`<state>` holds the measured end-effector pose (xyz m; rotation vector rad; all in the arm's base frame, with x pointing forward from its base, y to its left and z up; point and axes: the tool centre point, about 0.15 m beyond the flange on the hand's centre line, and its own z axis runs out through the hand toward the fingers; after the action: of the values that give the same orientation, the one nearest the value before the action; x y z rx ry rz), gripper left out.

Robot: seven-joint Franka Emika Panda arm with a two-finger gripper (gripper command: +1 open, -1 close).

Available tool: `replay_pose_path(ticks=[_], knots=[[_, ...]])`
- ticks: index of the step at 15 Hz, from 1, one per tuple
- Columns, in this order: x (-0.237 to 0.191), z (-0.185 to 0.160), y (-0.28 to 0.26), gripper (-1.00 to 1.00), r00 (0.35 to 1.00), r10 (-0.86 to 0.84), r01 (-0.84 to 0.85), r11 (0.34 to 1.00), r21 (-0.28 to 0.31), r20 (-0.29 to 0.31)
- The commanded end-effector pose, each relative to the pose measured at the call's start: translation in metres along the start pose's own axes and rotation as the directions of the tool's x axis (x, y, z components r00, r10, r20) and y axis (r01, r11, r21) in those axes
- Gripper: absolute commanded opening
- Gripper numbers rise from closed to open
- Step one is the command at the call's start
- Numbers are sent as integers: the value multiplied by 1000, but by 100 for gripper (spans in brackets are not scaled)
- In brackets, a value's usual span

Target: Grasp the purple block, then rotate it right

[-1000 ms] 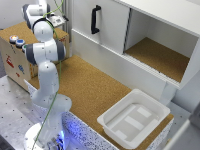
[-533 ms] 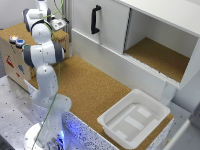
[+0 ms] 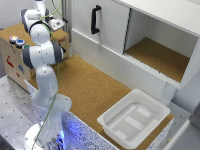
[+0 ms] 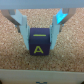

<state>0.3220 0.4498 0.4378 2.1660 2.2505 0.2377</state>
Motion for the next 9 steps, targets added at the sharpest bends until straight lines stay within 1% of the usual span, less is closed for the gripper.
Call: replay_pose_path(ticks=[1, 3, 4, 5, 6, 7, 9], knots=[[-32, -20, -5, -100, 994, 27, -26, 1000, 10, -105], [-35, -25, -1, -100, 993, 96, -95, 995, 18, -69], [-35, -26, -1, -100, 987, 137, -133, 990, 54, -87], [-36, -27, -4, -100, 972, 201, -188, 976, 108, -120], [-34, -26, -9, -100, 958, 260, -244, 961, 134, -121], [-31, -25, -12, -100, 946, 300, -283, 949, 141, -124], [-18, -18, -16, -100, 912, 404, -397, 912, 100, -66]])
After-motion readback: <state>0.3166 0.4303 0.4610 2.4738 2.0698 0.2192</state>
